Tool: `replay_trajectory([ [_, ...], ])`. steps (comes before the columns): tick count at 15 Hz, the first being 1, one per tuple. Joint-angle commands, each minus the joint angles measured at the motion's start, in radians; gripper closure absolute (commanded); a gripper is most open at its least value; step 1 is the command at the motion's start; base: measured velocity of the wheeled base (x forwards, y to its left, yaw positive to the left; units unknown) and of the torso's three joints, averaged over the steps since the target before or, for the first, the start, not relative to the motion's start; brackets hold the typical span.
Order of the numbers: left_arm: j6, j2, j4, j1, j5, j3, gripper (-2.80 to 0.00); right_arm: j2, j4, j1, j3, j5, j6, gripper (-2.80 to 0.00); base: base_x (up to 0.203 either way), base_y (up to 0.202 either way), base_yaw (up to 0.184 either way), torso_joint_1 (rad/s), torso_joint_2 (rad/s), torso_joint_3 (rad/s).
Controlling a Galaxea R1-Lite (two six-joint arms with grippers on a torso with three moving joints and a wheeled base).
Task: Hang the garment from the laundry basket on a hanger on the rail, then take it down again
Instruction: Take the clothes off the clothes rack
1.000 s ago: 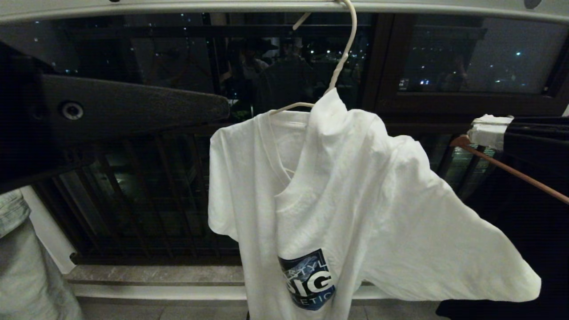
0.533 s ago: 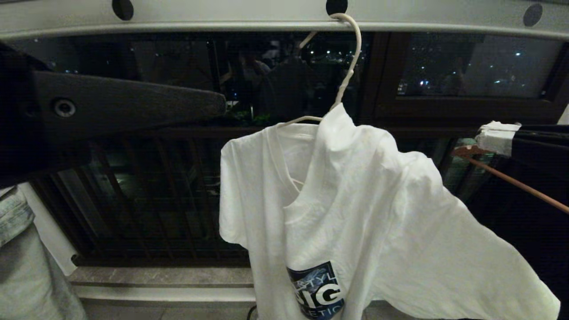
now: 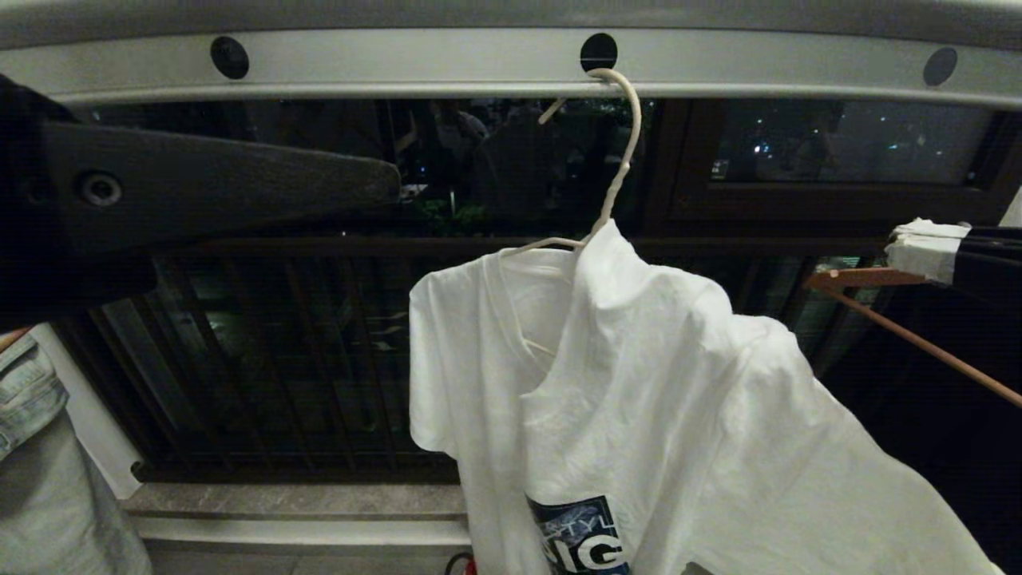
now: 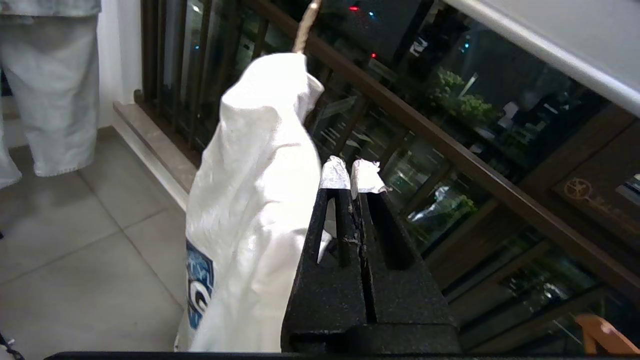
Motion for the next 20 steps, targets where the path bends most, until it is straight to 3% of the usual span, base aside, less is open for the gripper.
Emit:
replay_trajectory([
  [1,-0.002,-0.006,0.0,0.0,-0.002,-0.001,0.0,-0.005,-0.002,0.0,0.005,-0.009,-0.002,0.0,0.0,0.0,0.0,0.095,-0.19,-0.1],
  [8,-0.002,-0.014,0.001,0.0,-0.003,-0.002,0.0,-0.029,0.004,-0.007,0.044,-0.008,0.008,0.0,0.0,0.0,0.0,0.036,-0.07,-0.037],
  [11,-0.002,-0.016,0.001,0.0,-0.003,-0.002,0.0,-0.017,0.01,-0.024,0.051,-0.071,0.103,0.0,0.0,0.0,0.0,0.0,0.0,0.0],
  [14,-0.002,-0.028,0.001,0.0,-0.005,-0.002,0.0,-0.011,0.219,-0.025,-0.006,-0.165,0.197,0.0,0.0,0.0,0.0,0.0,0.0,0.0],
  [17,-0.002,-0.029,0.003,0.0,-0.006,-0.003,0.0,-0.027,0.532,-0.025,-0.12,-0.172,0.318,0.0,0.0,0.0,0.0,0.0,0.0,0.0],
  [18,-0.002,-0.029,0.003,0.0,-0.006,-0.002,0.0,-0.033,0.593,-0.024,-0.14,-0.169,0.368,0.0,0.0,0.0,0.0,0.0,0.0,0.0],
  [20,-0.002,-0.029,0.003,0.0,-0.006,-0.002,0.0,-0.054,0.639,-0.024,-0.136,-0.143,0.385,0.0,0.0,0.0,0.0,0.0,0.0,0.0],
])
